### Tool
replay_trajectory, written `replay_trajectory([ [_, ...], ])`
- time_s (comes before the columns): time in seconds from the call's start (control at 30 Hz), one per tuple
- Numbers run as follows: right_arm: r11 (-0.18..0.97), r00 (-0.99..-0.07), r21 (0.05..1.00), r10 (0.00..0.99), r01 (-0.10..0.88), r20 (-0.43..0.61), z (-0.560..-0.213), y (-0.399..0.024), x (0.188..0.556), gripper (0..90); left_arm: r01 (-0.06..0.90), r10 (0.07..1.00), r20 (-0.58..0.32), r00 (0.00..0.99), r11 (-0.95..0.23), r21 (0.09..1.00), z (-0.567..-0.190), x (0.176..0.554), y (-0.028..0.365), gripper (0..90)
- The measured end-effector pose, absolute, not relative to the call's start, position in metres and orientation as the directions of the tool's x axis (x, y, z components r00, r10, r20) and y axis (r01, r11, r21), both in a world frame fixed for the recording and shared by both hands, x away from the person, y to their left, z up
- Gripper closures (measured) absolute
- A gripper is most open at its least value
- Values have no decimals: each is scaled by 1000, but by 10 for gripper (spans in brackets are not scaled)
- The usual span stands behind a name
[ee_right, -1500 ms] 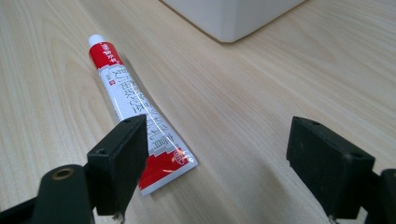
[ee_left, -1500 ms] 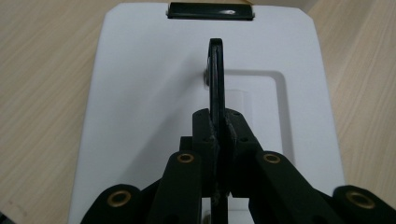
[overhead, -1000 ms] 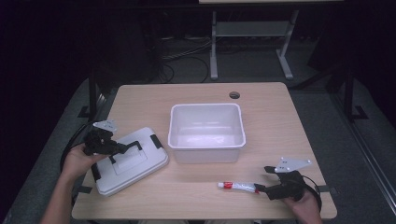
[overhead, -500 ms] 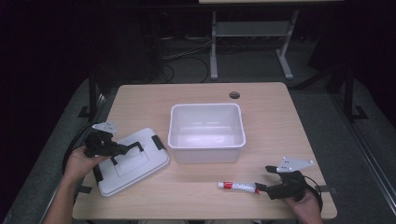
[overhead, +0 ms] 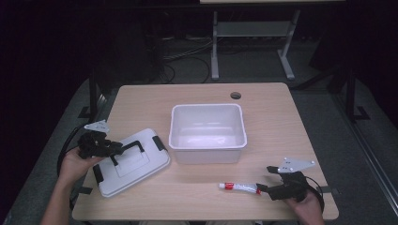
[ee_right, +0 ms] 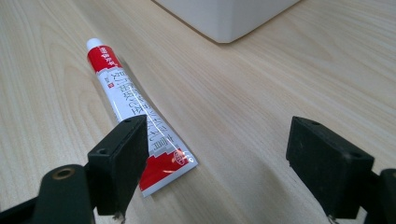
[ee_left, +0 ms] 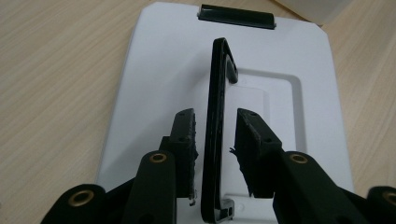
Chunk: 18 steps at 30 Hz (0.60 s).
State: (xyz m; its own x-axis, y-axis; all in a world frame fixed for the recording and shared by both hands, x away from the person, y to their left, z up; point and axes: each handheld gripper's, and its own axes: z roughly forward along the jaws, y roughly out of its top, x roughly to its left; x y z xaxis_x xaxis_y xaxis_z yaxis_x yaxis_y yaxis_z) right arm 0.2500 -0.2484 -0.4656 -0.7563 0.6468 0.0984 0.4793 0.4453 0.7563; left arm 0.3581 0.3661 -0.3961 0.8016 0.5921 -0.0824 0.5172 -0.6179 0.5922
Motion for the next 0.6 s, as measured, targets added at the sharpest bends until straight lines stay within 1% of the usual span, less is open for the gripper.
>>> replay_trajectory([
  [0.27, 446, -756, 755, 647, 481, 99, -466, -248, 250, 206, 510, 604, -71, 794, -596, 620, -390, 352, 371, 650],
  [0.57, 461, -765, 752, 638, 470, 86, -463, -246, 250, 205, 470, 587, -50, 808, -592, 655, -378, 338, 366, 637],
  [0.6, 462, -765, 751, 639, 472, 88, -463, -245, 250, 204, 469, 582, -58, 811, -588, 659, -378, 337, 365, 628],
])
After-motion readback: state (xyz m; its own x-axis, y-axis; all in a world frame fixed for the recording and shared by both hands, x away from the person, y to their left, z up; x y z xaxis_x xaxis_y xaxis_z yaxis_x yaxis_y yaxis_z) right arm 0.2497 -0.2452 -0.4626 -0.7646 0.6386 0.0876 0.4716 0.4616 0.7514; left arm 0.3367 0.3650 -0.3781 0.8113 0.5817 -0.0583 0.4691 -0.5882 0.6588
